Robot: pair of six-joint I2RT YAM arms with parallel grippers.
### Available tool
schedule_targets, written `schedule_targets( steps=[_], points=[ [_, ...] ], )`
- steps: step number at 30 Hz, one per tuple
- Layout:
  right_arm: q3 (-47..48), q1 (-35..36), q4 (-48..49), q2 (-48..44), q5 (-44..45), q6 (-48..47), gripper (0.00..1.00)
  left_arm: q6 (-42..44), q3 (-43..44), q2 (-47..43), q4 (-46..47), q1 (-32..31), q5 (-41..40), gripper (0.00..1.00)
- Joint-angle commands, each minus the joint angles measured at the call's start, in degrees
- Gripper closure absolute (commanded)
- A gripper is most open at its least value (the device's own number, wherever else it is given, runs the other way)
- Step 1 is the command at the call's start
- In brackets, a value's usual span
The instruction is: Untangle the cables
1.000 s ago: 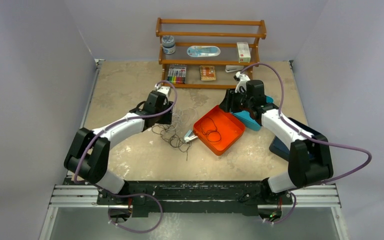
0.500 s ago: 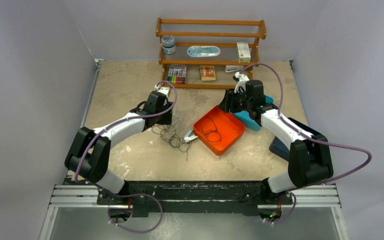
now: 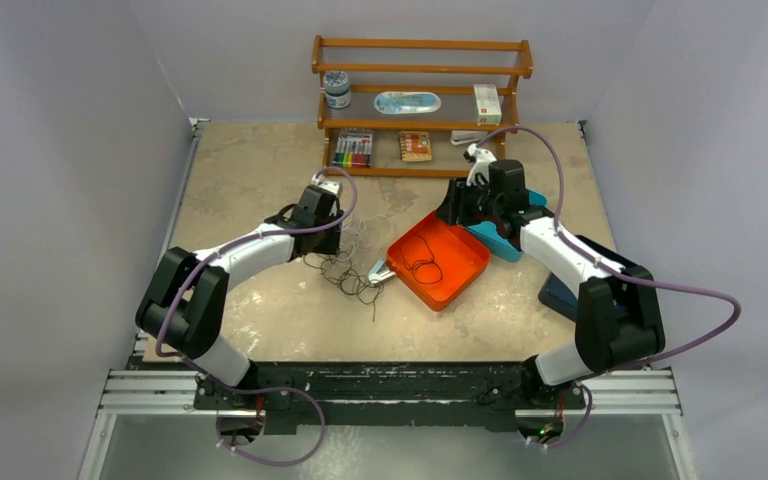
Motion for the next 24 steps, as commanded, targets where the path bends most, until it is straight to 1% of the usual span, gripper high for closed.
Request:
schedule_targets(
  steps=[1,9,13,15,17,19,24],
  points=[
    [2.3,0.4,1.0,-0.3,-0.7,-0.1,0.48,0.0,2.9,0.0,0.6,-0.3,-2.5,0.63],
    [2.5,0.6,1.1,-0.4,-0.7,0.0,0.47,-0.2,3.3,-1.5,0.7,-0.2,-2.9,0.80],
    [1.9,0.7,1.7,-1.5,0.1,0.1,0.47,-0.6,3.5,-2.1,0.6,-0.2,-3.3,0.92],
    [1.3,0.7,2.5,-2.5,0.9,0.3,0.47,-1.1,4.1,-2.8,-0.4,-0.3,-4.2,1.00],
    [0.8,0.7,4.0,-4.2,2.3,0.9,0.47,-1.8,5.2,-3.4,-1.7,-0.2,-5.6,1.00],
    [-2.1,0.7,6.7,-6.7,3.3,1.8,0.46,-1.8,6.6,-4.8,-3.8,-0.3,-6.9,1.00],
    [-5.2,0.9,13.1,-11.3,4.6,2.9,0.43,-1.5,9.5,-10.5,-7.8,-0.2,-8.2,1.00]
  ],
)
